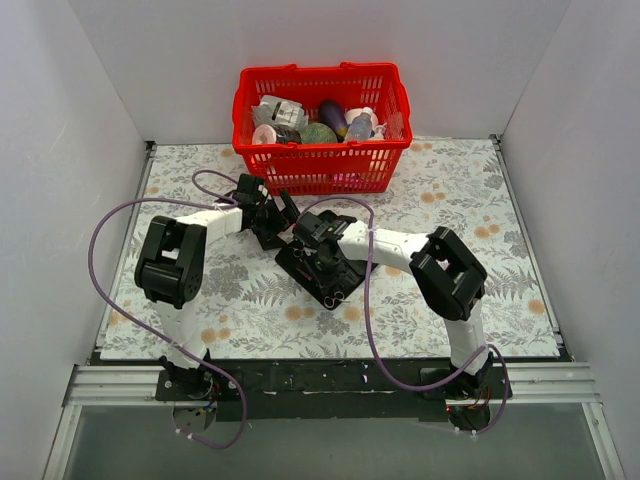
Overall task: Sort the hair-cutting tools
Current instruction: Place the scissors in the hairdressing tool bag.
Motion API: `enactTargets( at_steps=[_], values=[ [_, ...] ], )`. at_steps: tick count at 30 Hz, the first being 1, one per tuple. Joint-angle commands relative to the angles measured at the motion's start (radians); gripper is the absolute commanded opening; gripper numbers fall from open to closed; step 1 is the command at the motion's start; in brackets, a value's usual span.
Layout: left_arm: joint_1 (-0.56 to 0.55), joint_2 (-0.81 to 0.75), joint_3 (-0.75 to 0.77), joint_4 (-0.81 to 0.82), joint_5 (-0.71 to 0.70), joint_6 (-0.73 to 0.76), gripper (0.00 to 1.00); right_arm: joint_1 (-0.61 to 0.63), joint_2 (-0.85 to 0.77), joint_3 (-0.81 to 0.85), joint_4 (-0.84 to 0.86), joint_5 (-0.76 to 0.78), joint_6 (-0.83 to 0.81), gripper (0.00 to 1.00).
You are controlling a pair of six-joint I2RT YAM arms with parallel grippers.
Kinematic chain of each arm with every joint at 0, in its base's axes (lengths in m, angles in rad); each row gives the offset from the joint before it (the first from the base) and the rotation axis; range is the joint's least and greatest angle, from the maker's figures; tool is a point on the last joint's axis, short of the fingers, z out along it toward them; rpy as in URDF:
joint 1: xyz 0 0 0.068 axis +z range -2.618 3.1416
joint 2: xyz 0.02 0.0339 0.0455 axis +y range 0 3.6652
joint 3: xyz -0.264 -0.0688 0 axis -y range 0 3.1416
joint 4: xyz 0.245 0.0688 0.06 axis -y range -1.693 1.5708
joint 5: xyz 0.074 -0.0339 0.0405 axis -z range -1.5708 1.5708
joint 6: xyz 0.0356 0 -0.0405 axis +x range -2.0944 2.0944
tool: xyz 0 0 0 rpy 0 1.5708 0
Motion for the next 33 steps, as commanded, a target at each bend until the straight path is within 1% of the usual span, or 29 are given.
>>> enactTargets(
  at_steps=[1, 6, 9, 12, 13, 21, 30, 33],
  values=[
    [0.003, 0.054, -0.014, 0.054, 0.037, -0.076, 0.98, 0.044, -0.014, -0.045, 0.204, -0.043, -0.031, 0.01],
    [0.003, 0.070, -0.051, 0.081, 0.077, -0.092, 0.98, 0.044, -0.004, -0.036, 0.208, -0.029, -0.032, 0.01],
    [0.003, 0.057, -0.079, 0.082, 0.069, -0.084, 0.98, 0.044, -0.002, -0.030, 0.205, -0.006, -0.031, 0.01],
    [0.003, 0.046, -0.089, 0.078, 0.062, -0.077, 0.98, 0.043, 0.004, -0.025, 0.168, 0.007, -0.035, 0.01],
    [0.003, 0.043, -0.089, 0.080, 0.065, -0.075, 0.98, 0.044, -0.002, -0.030, 0.151, 0.044, -0.035, 0.01],
    [0.003, 0.031, -0.088, 0.078, 0.063, -0.072, 0.98, 0.044, -0.051, -0.087, 0.090, 0.118, -0.017, 0.01],
    [0.003, 0.012, -0.096, 0.078, 0.060, -0.069, 0.98, 0.044, -0.045, 0.007, -0.058, 0.207, -0.017, 0.01],
    [0.003, 0.009, -0.096, 0.078, 0.063, -0.067, 0.98, 0.043, -0.054, 0.018, -0.079, 0.225, -0.020, 0.01]
  ],
)
